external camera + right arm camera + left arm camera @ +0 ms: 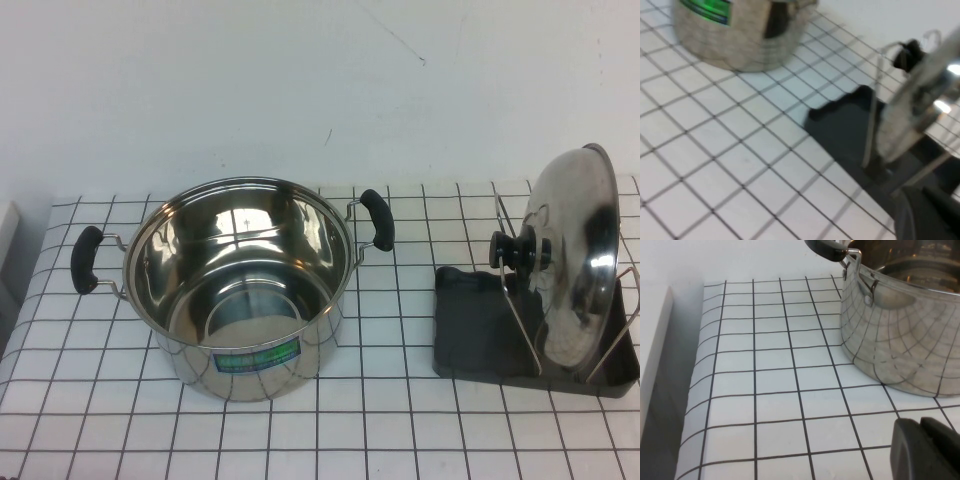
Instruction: Put pot lid on rack
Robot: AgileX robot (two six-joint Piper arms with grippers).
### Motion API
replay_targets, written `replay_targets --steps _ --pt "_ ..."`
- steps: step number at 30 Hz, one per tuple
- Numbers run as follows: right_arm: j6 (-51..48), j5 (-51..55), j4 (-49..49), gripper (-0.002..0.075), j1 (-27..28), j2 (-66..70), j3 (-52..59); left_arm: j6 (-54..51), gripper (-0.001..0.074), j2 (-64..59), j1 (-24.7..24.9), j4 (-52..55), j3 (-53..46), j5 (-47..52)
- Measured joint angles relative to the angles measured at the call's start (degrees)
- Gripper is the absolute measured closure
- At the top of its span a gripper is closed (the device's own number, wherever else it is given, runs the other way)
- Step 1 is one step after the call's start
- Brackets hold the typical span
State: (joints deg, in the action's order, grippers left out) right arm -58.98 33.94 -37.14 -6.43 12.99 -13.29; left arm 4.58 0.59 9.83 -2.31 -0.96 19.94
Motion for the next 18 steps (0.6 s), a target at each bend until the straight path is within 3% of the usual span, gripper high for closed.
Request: replay_targets --steps 4,10,18 --pt "12.8 -3.2 12.7 0.0727 0.0 -0.5 0.0 0.0 0.0737 0.0 0.0 0.0 0.0 0.0" --pt "39.5 -3.9 35.0 0.0728 0.1 -4.5 1.1 0.1 0.0737 0.0 0.0 0.0 0.0 0.0" --pt "45.9 -9.1 40.0 0.0728 4.3 -12.9 9.7 0.4 0.0737 0.0 0.0 0.0 0.0 0.0"
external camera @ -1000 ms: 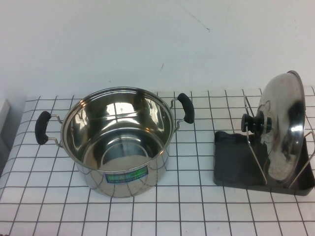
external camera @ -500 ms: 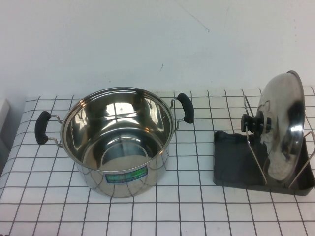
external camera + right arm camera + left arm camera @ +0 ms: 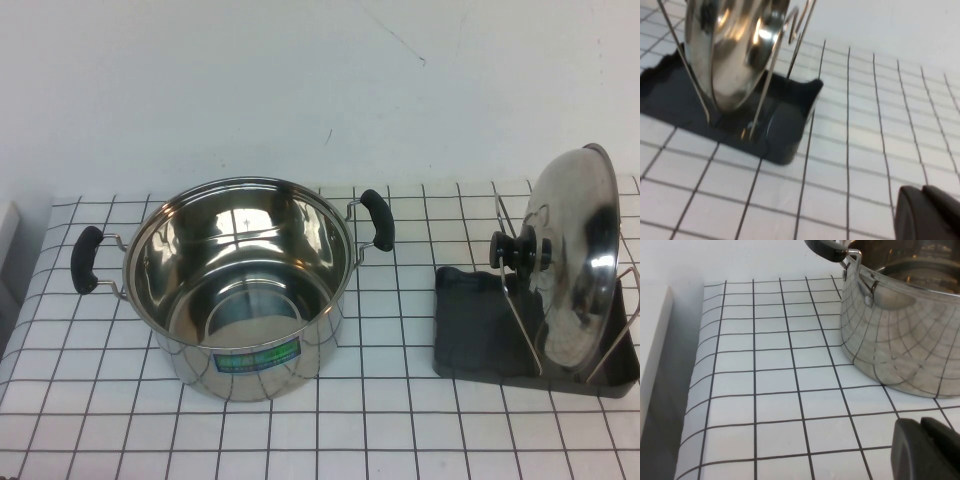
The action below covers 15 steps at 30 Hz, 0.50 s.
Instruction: Put pot lid on rack
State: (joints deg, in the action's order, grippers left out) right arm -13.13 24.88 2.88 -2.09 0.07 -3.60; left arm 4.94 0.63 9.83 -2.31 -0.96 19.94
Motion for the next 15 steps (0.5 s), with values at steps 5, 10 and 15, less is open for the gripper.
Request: replay_targets --steps 5,10,15 --pt "0.5 -1.4 -0.4 0.0728 0.2 -0.8 4.4 0.0 0.0737 0.0 0.0 -0.2 0.0 0.0" --pt "1.4 -3.3 -1.0 0.0728 0.2 -0.8 4.8 0.0 0.0737 0.1 0.0 -0.2 0.0 0.0" --pt "2.8 -3.4 -1.2 0.0728 0.2 -0.8 4.8 0.0 0.0737 0.1 0.0 -0.2 0.0 0.0"
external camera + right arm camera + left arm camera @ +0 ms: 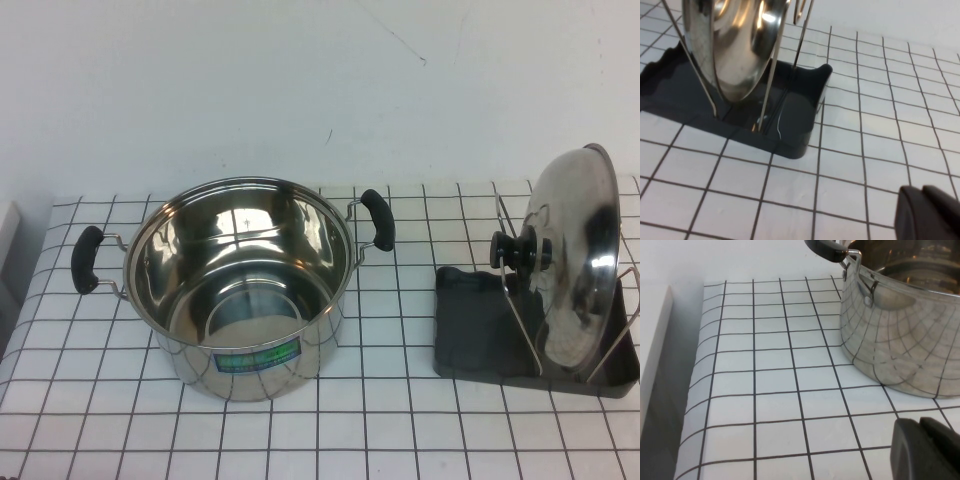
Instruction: Put pot lid on rack
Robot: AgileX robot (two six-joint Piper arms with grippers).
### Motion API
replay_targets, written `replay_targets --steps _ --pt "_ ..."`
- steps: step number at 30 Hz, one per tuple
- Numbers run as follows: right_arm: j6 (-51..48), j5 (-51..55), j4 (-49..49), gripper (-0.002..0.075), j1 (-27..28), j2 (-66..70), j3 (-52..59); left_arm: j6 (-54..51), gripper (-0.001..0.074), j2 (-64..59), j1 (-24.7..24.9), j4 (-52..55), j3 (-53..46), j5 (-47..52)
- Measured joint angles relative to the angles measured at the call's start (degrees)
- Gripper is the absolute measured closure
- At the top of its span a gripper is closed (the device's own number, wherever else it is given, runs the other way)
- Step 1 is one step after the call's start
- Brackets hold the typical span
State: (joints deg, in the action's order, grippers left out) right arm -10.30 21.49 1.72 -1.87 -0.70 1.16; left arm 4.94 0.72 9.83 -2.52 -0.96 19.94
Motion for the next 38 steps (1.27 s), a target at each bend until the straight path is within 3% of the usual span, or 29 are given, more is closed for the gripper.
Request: replay_targets --steps 38 --pt "2.1 -0.2 -0.3 0.0728 0.0 0.0 0.1 0.0 0.0737 0.0 0.0 0.0 0.0 0.0"
